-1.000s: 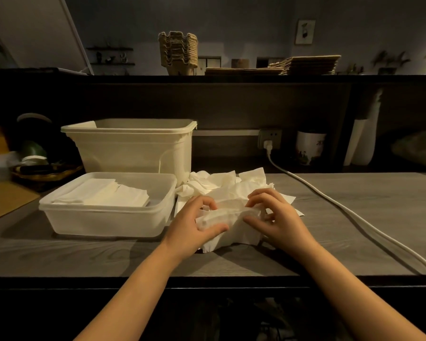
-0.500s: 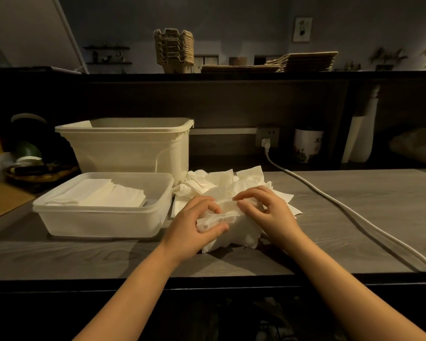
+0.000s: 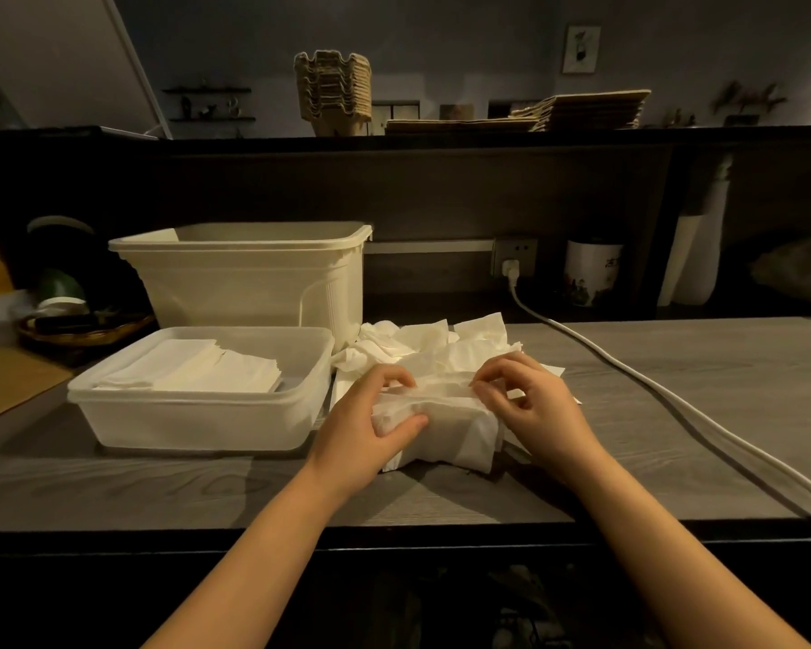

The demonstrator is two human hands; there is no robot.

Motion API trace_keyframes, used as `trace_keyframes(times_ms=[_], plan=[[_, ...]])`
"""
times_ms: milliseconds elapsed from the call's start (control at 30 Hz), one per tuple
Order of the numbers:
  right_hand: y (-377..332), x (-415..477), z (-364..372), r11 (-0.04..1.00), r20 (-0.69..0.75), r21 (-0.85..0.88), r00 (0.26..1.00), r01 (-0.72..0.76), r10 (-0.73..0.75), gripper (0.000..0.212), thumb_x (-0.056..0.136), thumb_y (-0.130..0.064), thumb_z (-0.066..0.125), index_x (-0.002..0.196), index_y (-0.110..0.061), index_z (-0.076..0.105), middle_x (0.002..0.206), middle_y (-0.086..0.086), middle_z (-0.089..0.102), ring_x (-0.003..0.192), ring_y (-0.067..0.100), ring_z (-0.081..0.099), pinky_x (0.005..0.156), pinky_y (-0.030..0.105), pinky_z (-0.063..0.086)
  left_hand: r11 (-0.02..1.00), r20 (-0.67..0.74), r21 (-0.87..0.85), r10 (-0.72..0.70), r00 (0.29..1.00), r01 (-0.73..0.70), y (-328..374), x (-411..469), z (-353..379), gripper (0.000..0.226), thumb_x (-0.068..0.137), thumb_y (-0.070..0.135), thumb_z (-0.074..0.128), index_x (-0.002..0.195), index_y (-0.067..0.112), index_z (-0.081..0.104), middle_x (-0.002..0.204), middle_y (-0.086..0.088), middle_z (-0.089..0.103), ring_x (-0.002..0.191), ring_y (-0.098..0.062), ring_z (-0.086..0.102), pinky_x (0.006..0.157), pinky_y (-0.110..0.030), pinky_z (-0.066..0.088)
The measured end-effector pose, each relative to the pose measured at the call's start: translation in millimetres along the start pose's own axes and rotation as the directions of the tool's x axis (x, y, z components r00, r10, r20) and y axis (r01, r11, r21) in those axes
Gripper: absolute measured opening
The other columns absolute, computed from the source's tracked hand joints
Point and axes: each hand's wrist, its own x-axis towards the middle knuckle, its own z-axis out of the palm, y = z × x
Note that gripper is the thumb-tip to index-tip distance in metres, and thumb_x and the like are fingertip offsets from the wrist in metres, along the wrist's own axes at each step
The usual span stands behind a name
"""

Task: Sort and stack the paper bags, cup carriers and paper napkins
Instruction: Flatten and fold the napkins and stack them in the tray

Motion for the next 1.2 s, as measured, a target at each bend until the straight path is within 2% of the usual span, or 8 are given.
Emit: trace_keyframes(times_ms=[67,200,367,467,633,833,1033,1200], plan=[[-2.5,-1.4,-1.6,0.999,0.03,0.039,0.999,0.01,-0.011,0.005,0.092,-0.036,0.054,0.094,-0.036,0.059,0.104,-0.021,0.053,0.091,-0.001,0.053,0.073,0.011,0.042,0.999,0.022,-0.026,-0.033,0.999,0.033,1.5,-0.1,-0.2,0.04,0.083,0.026,0.068,0.102,0.048,0.04,0.108,0.028,0.044,0.102,0.004,0.046,0.081,-0.019,0.041],[-8.9,-8.3,-2.0,0.995,0.234,0.098,0.972,0.012,-0.035,0.049,0.074,-0.069,0.045,0.121,-0.065,0.031,0.135,-0.031,0.029,0.122,-0.022,0.026,0.088,0.001,0.032,0.999,0.088,0.021,-0.031,0.996,0.029,3.4,-0.9,2.5,0.046,0.086,0.032,0.064,0.114,0.051,0.033,0.125,0.022,0.039,0.117,-0.002,0.038,0.088,-0.02,0.036],[-6.1,-8.6,-0.2,0.999,0.246,0.051,0.969,-0.012,-0.001,0.09,0.075,-0.025,0.076,0.127,-0.059,0.011,0.13,-0.025,0.032,0.12,-0.009,0.033,0.097,0.007,0.028,0.997,0.144,-0.068,-0.031,0.989,0.041,3.0,-2.8,5.1,0.066,0.086,0.027,0.064,0.118,0.063,0.018,0.134,0.017,0.027,0.125,-0.003,0.03,0.092,-0.015,0.034],[-1.5,-7.5,-3.2,0.992,0.235,0.072,0.968,-0.101,0.082,0.093,0.078,-0.013,0.074,0.131,-0.054,0.009,0.108,-0.028,0.043,0.099,-0.002,0.053,0.09,0.017,0.046,0.99,0.15,-0.113,-0.061,0.987,0.079,1.3,-3.0,3.9,0.07,0.085,0.021,0.066,0.119,0.06,0.019,0.125,0.012,0.035,0.12,-0.007,0.039,0.09,-0.014,0.036],[-4.5,-7.1,-6.9,0.99,0.248,0.067,0.963,-0.122,0.102,0.072,0.08,-0.01,0.071,0.131,-0.044,0.032,0.111,-0.016,0.047,0.101,0.005,0.054,0.093,0.025,0.049,0.989,0.047,-0.116,-0.086,0.995,0.091,1.3,-0.9,-0.2,0.064,0.079,0.019,0.073,0.116,0.05,0.031,0.104,0.01,0.053,0.088,-0.008,0.056,0.074,-0.019,0.048],[-1.4,-6.2,-6.1,0.99,0.198,0.072,0.975,-0.119,0.102,0.063,0.083,-0.007,0.067,0.123,-0.046,0.036,0.109,-0.009,0.053,0.101,0.008,0.056,0.086,0.021,0.051,0.987,-0.029,-0.12,-0.114,0.993,0.11,1.6,1.2,-6.2,0.033,0.084,0.021,0.067,0.099,0.044,0.05,0.106,0.027,0.049,0.091,-0.001,0.049,0.07,-0.008,0.043],[2.4,-7.2,-3.6,0.985,0.246,0.034,0.957,-0.167,0.154,0.071,0.08,-0.02,0.072,0.136,-0.039,0.033,0.107,-0.012,0.052,0.101,0.009,0.054,0.08,0.013,0.047,0.973,0.076,-0.133,-0.182,0.98,0.191,0.6,1.5,-3.8,0.048,0.084,0.027,0.068,0.115,0.047,0.038,0.123,0.018,0.034,0.118,-0.004,0.031,0.092,-0.023,0.032],[-2.4,-7.2,-6.0,0.981,0.245,0.009,0.952,-0.193,0.185,0.07,0.076,-0.016,0.076,0.128,-0.041,0.035,0.097,-0.02,0.049,0.085,-0.004,0.051,0.068,0.0,0.04,0.98,0.071,-0.121,-0.148,0.986,0.156,0.1,-0.2,-5.7,0.046,0.079,0.026,0.073,0.107,0.05,0.045,0.119,0.023,0.046,0.118,-0.008,0.041,0.093,-0.024,0.036]])
